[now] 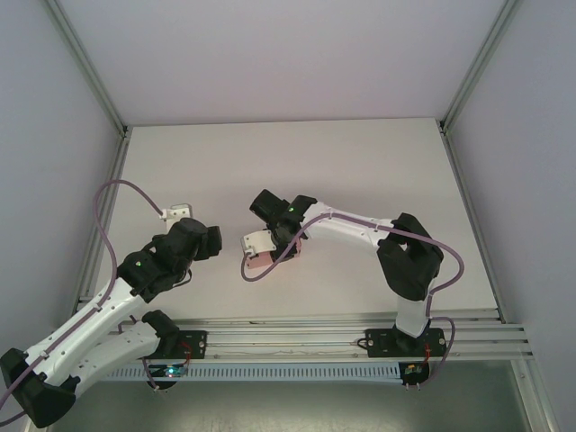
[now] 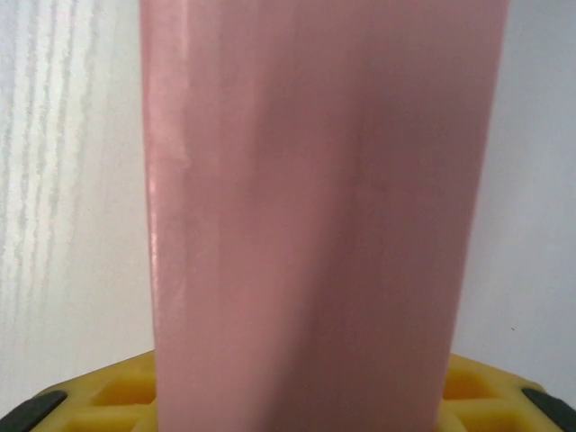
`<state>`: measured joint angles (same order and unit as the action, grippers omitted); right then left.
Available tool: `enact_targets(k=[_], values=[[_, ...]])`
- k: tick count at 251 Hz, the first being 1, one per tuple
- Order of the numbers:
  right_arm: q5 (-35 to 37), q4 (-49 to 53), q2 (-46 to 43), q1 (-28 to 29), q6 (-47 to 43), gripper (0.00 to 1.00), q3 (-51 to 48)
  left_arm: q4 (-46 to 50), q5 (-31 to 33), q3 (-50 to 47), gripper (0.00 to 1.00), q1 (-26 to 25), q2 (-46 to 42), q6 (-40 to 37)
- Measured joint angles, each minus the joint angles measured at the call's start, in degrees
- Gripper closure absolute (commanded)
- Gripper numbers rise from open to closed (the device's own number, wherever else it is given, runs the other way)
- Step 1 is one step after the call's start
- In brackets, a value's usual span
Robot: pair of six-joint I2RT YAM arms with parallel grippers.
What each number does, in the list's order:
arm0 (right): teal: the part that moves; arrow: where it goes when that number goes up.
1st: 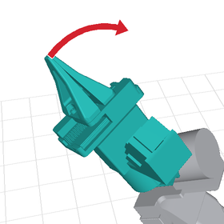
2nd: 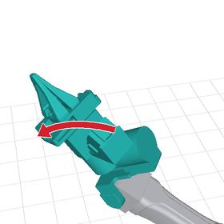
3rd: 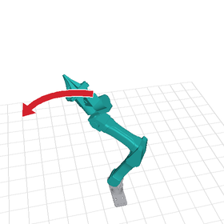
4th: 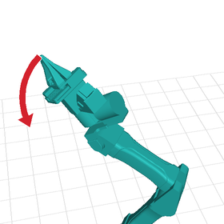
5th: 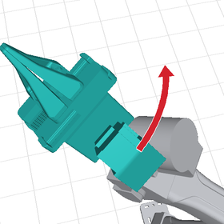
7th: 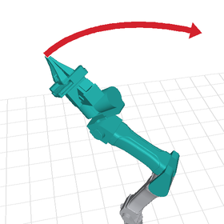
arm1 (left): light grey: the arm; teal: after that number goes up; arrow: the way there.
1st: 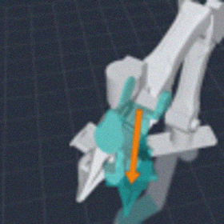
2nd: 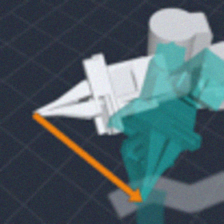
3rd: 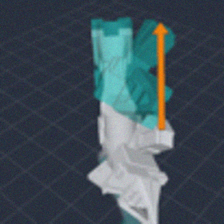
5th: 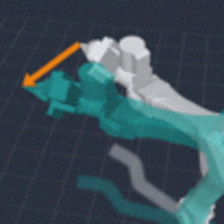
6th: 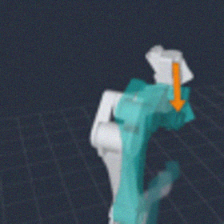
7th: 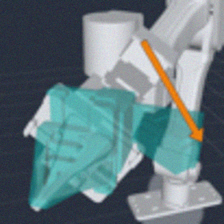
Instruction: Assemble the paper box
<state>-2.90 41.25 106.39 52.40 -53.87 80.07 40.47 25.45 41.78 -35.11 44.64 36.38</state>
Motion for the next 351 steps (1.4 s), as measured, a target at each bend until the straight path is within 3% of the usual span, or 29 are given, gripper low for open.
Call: enact_targets(k=[86, 149, 200, 249, 285, 351], values=[[11.4, -8.5, -9.3, -0.7, 0.2, 0.63, -6.4, -1.7, -2.4, 0.0, 0.0, 0.0, 0.0, -1.7], [25.9, -32.4, -10.0, -5.9, -3.4, 0.63, -15.2, -4.0, -4.5, -0.9, 0.0, 1.2, 0.7, -3.4], [26.8, -49.3, -7.2, -9.9, -6.9, 0.64, -19.0, -6.5, -8.8, -2.3, 0.0, 4.2, 0.4, -5.0], [25.9, -62.2, -2.7, -10.2, -10.3, 0.64, -22.7, -8.1, -11.9, -3.4, 0.0, 6.1, -0.2, -5.7], [26.1, -64.7, 1.4, -10.2, -12.4, 0.55, -24.0, -8.7, -13.9, -3.6, 0.0, 6.7, -0.2, -6.2], [23.0, -57.2, 0.7, -10.3, -11.7, 0.11, -25.0, -9.7, -15.8, -3.7, 0.0, 6.8, -0.2, -6.4]])
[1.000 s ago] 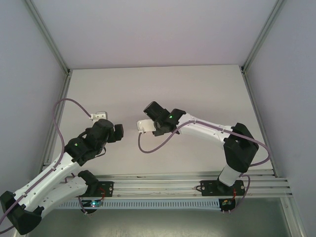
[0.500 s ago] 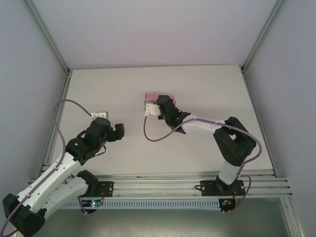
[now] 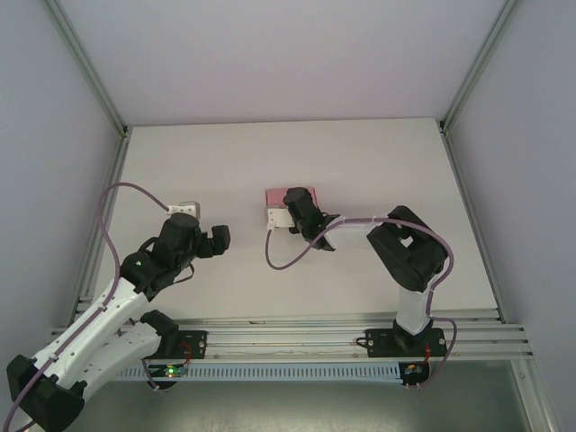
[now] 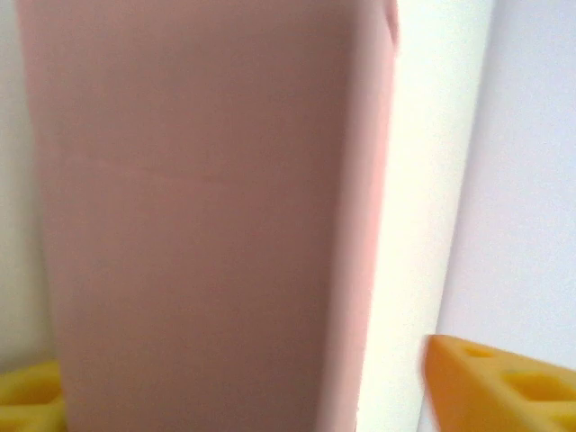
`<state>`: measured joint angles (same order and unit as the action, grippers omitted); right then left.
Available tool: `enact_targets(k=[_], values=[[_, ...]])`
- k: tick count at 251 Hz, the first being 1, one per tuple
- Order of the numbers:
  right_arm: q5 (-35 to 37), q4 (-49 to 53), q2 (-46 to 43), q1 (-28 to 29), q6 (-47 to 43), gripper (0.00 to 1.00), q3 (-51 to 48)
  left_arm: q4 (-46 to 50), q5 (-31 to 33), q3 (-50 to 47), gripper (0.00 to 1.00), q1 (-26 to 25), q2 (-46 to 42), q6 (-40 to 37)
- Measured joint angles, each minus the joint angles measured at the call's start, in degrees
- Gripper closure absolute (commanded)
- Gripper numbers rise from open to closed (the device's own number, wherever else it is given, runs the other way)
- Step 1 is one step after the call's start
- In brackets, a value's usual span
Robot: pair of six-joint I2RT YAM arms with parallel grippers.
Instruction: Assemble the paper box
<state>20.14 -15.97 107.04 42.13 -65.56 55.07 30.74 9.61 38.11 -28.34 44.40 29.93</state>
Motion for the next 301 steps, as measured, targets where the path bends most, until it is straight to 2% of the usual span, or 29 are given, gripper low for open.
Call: enact_targets(k=[27, 132, 199, 233, 256, 301], values=[[-1.2, 6.0, -0.9, 0.0, 0.9, 0.02, 1.0, 0.0, -0.5, 0.0, 0.0, 0.2, 0.0, 0.0], [-9.5, 23.3, -7.1, 0.8, 7.0, 0.02, 4.0, -0.3, -1.5, 0.0, 0.0, 0.3, 0.0, 0.0], [-15.9, 30.7, -16.1, 0.8, 11.8, 0.02, 5.1, -0.4, -1.9, 0.0, 0.0, 0.3, 0.3, -0.3], [-17.0, 28.4, -24.3, 0.3, 19.2, 0.02, 1.8, -0.4, -2.1, 0.0, 0.0, 0.3, -0.1, -0.5], [-16.3, 26.2, -30.6, -1.1, 27.4, 0.02, -1.3, -0.4, -2.1, 0.0, 0.0, 0.3, -0.6, -0.6], [-15.0, 23.9, -42.8, -10.1, 46.9, 0.02, -4.7, -0.5, -2.1, 0.0, 0.0, 0.5, -0.3, -1.1]])
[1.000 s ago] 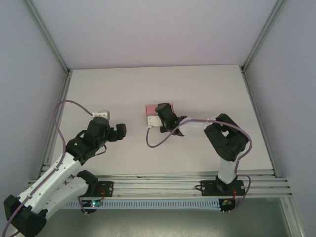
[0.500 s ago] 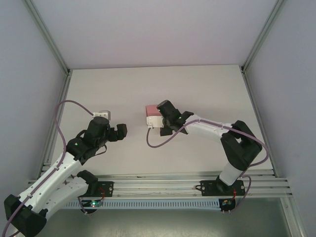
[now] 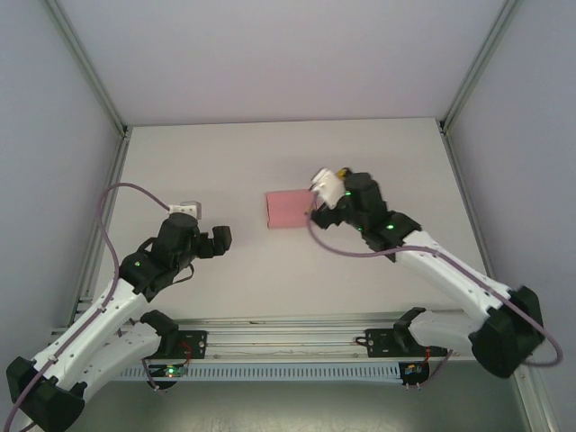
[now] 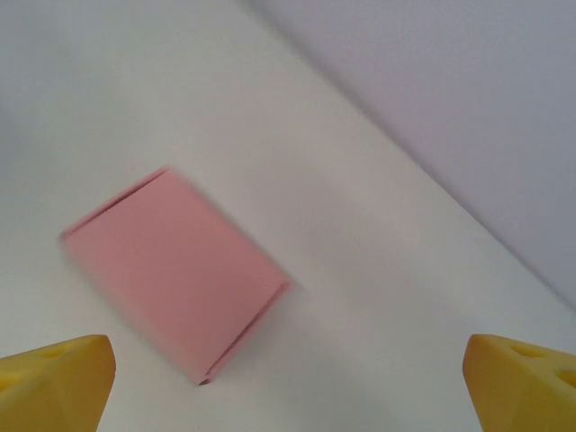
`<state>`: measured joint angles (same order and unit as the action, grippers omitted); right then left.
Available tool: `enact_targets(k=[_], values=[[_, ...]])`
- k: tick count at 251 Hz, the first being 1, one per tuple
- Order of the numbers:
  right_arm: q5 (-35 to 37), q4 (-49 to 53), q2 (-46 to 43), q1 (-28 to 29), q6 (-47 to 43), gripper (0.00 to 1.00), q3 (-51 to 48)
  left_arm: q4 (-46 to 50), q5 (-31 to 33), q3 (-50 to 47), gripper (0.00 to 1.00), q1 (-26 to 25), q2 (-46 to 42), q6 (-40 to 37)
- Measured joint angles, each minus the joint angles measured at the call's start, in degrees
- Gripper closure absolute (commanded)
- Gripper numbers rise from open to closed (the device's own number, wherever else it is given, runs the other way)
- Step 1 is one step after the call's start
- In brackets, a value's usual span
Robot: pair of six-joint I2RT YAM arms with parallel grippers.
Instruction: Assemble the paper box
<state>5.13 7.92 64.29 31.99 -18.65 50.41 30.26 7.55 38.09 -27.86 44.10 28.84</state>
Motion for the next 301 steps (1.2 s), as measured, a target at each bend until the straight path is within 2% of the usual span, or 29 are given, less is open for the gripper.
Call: enact_targets(k=[40, 74, 97, 116, 156, 230, 263, 278, 301], values=[[0.5, -5.3, -8.2, -10.7, 12.5, 0.02, -6.1, -2.0, 1.7, 0.0, 0.0, 2.3, 2.8, -0.6], [0.3, -11.3, -8.3, -19.3, 18.7, 0.02, -12.8, -6.1, 7.5, 0.2, 0.0, 9.9, 10.2, -1.5], [0.2, -19.4, -7.5, -24.0, 20.1, 0.02, -19.5, -14.0, 12.8, -1.5, 0.0, 13.5, 16.4, -3.6], [-0.5, -26.1, -6.4, -26.7, 20.0, 0.02, -25.2, -21.4, 14.4, -4.8, 0.0, 15.2, 19.3, -5.5], [-1.6, -34.7, -2.8, -29.3, 19.8, 0.02, -30.3, -34.1, 16.2, -10.7, 0.0, 17.9, 20.8, -8.2], [-4.6, -52.7, 7.0, -31.2, 17.9, 0.02, -35.3, -55.4, 16.4, -14.9, 0.0, 18.7, 25.6, -17.7], [-10.0, -62.2, 14.8, -32.6, 17.4, 0.02, -36.8, -61.1, 14.2, -16.9, 0.0, 19.3, 32.2, -20.4], [-12.4, -65.9, 18.1, -33.0, 17.3, 0.02, -36.9, -62.7, 11.8, -17.5, 0.0, 19.7, 32.7, -21.9], [-15.2, -68.0, 18.6, -34.0, 17.2, 0.02, -37.4, -66.7, 8.8, -18.9, 0.0, 19.8, 32.1, -24.0]])
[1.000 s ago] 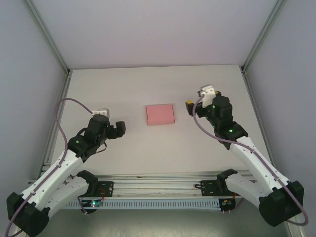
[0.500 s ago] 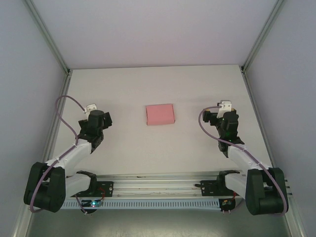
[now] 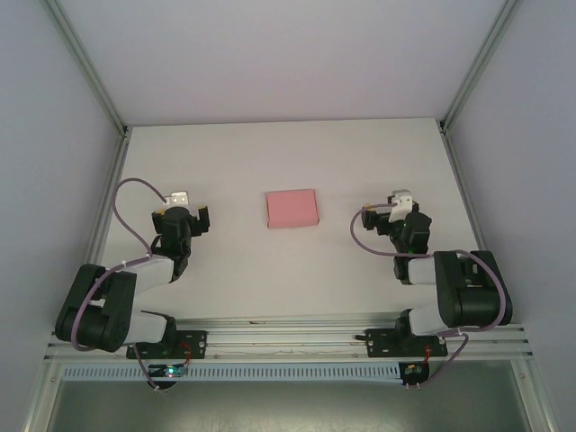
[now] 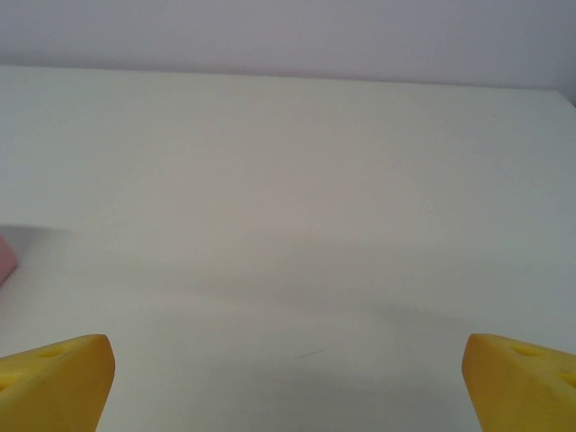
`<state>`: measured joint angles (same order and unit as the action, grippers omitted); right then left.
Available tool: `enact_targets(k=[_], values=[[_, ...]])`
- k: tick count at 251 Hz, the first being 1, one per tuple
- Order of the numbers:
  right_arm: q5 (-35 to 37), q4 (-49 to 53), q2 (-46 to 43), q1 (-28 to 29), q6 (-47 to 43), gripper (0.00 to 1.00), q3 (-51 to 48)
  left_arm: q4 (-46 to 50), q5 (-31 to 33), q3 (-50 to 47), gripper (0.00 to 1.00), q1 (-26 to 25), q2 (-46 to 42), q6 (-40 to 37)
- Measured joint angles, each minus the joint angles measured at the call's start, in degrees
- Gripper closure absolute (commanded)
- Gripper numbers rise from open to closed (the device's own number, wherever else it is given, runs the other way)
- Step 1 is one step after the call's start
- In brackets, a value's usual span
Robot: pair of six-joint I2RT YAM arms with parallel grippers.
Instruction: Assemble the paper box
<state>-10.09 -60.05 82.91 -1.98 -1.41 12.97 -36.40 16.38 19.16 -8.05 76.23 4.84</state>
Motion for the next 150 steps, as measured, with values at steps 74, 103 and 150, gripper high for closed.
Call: enact_targets(k=[74, 103, 150], values=[[-2.4, -7.5, 5.4, -2.5, 2.4, 0.02, 0.5, -22.6, -2.5, -4.6, 0.0, 4.1, 13.9, -2.1], [2.4, -3.8, 5.4, -0.2, 2.5, 0.02, 3.6, -18.2, -3.3, -2.3, 0.0, 4.8, 14.5, -2.0], [7.3, -0.9, 5.0, 1.4, 2.5, 0.02, 5.1, -17.4, -4.9, 2.5, 0.0, 6.3, 13.7, -1.6]])
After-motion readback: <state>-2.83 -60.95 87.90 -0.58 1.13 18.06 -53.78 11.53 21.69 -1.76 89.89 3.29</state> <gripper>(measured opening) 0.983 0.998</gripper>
